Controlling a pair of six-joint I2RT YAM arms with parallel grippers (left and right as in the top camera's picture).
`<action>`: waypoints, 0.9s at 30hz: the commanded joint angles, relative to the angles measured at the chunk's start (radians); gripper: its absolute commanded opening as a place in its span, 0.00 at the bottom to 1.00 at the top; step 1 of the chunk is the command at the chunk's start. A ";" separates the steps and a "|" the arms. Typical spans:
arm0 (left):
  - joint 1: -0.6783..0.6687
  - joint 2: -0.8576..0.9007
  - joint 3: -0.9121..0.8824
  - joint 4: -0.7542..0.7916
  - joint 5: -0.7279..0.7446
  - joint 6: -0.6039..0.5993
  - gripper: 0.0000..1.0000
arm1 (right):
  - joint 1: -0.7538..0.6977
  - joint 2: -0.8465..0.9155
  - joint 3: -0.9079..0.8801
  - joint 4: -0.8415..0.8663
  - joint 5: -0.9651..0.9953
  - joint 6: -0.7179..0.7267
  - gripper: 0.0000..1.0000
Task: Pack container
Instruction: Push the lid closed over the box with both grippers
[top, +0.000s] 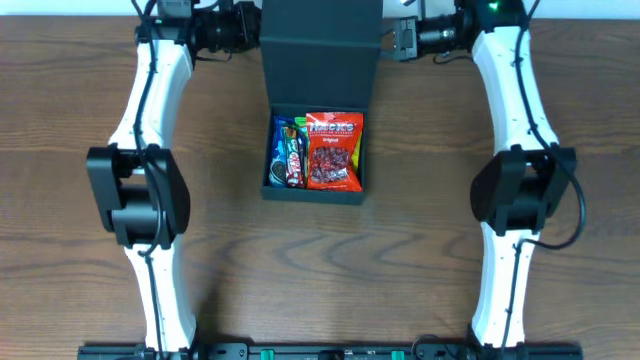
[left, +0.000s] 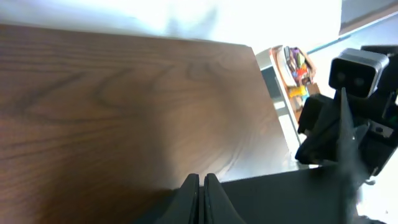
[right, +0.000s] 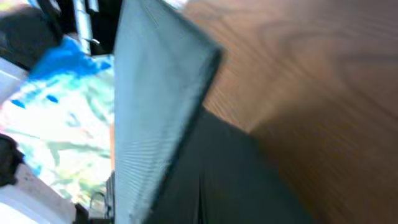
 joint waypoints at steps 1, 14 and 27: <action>0.015 -0.038 0.024 -0.072 -0.021 0.148 0.06 | 0.030 -0.038 0.002 -0.060 0.108 -0.127 0.01; 0.041 -0.113 0.024 -0.388 -0.116 0.403 0.06 | 0.074 -0.087 0.002 -0.268 0.267 -0.241 0.01; 0.038 -0.142 0.024 -0.493 -0.315 0.406 0.06 | 0.062 -0.105 0.002 -0.230 0.498 -0.077 0.01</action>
